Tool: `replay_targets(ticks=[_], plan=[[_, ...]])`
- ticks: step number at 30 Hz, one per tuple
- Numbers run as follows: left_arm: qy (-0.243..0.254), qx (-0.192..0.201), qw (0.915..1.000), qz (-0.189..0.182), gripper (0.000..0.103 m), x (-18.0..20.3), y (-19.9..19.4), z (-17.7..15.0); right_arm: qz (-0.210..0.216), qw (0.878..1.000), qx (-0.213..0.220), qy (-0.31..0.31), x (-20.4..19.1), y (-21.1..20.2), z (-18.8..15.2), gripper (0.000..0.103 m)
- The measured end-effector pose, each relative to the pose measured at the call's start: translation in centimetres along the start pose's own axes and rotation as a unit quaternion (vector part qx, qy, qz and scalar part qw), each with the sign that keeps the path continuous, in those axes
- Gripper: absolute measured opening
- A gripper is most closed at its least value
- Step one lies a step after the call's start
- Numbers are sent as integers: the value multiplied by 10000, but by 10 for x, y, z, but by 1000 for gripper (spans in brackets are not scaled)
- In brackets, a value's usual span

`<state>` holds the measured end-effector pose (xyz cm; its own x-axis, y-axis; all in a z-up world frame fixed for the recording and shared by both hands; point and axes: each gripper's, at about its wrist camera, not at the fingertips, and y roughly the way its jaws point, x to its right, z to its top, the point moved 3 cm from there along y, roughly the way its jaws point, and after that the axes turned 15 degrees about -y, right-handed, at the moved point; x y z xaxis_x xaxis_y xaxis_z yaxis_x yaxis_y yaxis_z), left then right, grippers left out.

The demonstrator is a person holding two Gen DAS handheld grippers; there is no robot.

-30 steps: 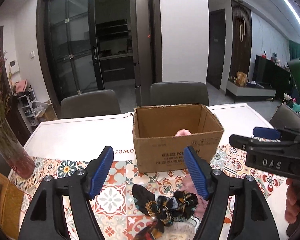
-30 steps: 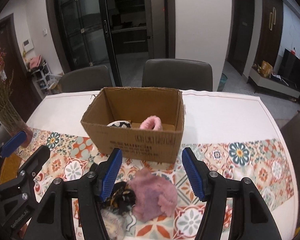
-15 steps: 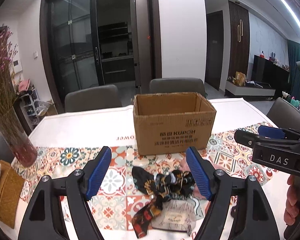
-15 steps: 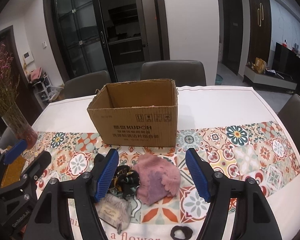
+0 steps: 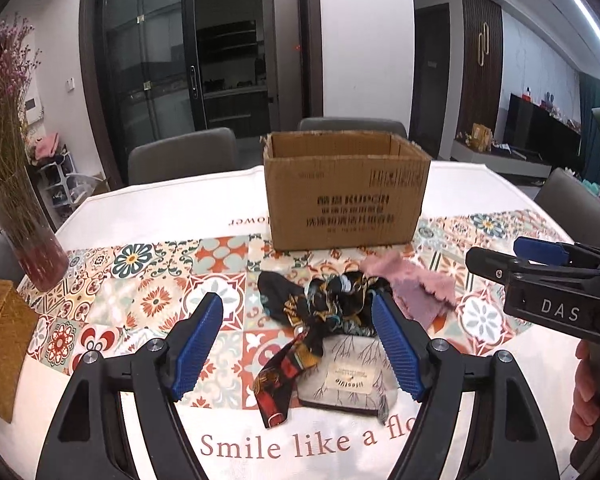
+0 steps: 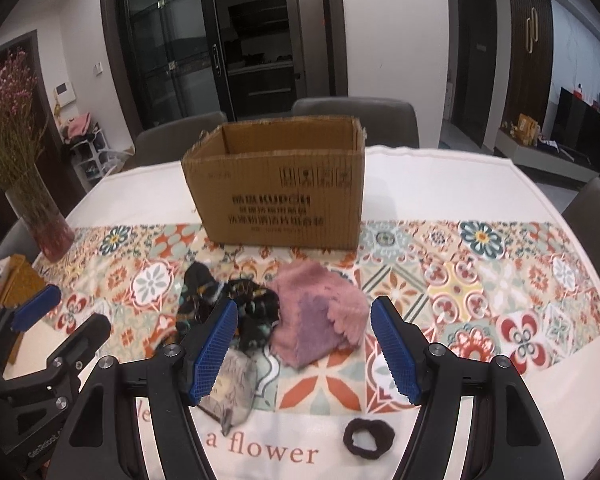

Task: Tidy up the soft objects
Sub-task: 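Move both tools back down toward the scarf and mauve towel, then grasp the black silk scarf with the left tool while the right tool grasps the mauve towel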

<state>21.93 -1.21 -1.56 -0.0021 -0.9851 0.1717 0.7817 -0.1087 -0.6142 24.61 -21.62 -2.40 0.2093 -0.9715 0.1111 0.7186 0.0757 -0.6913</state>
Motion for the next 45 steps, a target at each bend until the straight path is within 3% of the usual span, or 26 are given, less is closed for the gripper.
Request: replay_targets(ticks=[13,23,31,36,45], plan=[[191,-200,9996,-105,76,8,38,-27,76,9991,-405,59,5,40,-32,70],[334,-545,9977,-239,76,17,77,-31,299,9959,-823,222,16,79,-43,70],[142,-926,9949,-364,76,19,114,-28,467,9925,-1053,416,23,110,-43,70],[28,-1142,9929,-338,72,19,136,-29,504,9895,-1216,593,28,129,-43,70],[-75,-1561,9874,-244,56,16,166,-35,374,9878,-1342,694,34,154,-43,70]])
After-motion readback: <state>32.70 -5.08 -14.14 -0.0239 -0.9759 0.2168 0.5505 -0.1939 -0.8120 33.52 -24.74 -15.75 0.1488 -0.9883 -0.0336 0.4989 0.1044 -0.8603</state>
